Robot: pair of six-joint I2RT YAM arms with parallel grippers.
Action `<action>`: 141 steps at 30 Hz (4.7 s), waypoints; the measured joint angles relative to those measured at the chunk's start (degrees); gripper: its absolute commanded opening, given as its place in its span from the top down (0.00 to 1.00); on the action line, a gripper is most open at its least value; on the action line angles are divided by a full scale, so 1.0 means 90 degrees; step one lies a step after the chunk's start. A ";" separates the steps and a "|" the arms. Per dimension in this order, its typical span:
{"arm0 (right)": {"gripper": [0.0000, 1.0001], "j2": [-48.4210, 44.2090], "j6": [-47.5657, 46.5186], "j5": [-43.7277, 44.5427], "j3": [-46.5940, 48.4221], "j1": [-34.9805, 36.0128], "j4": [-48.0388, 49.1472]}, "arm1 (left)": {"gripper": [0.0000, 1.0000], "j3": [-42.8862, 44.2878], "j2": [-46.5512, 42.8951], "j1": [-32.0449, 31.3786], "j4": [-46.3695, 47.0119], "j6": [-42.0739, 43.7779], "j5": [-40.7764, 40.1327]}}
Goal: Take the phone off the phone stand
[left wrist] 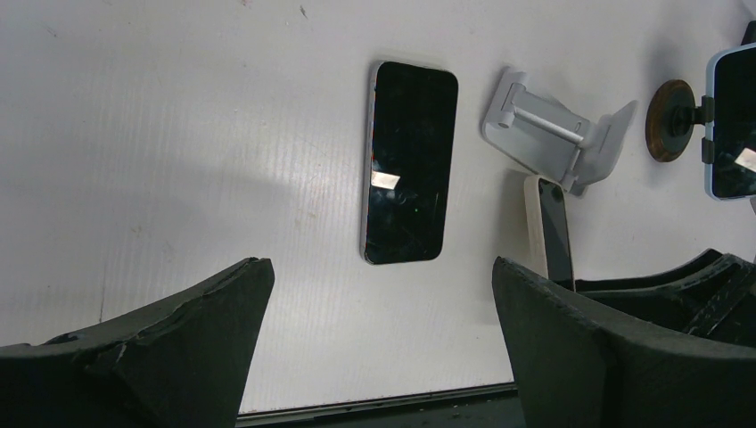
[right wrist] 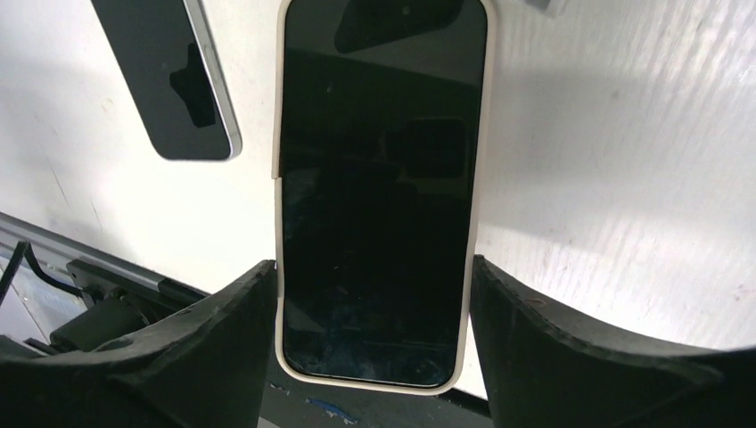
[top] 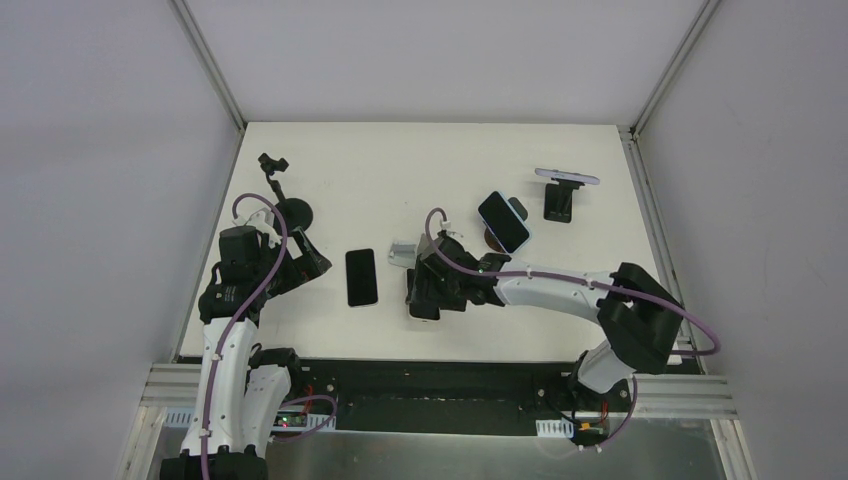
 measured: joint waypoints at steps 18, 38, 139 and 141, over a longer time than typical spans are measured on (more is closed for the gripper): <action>0.50 0.1608 -0.1698 -0.0612 0.1945 -0.1192 -0.0636 | 0.00 0.0000 0.0000 0.0000 0.0000 0.0000 0.0000; 0.51 0.1860 -0.1991 -0.0816 0.1780 -0.1302 -0.0447 | 0.00 0.0000 0.0002 0.0000 0.0000 0.0000 0.0000; 0.43 0.4240 -0.2482 0.0709 0.5377 -0.0763 -0.2693 | 0.00 0.0000 -0.0041 0.0000 0.0000 0.0000 0.0000; 0.43 0.4143 -0.2475 0.0707 0.5226 -0.0658 -0.2708 | 0.00 0.0000 -0.0041 0.0000 0.0000 0.0000 0.0000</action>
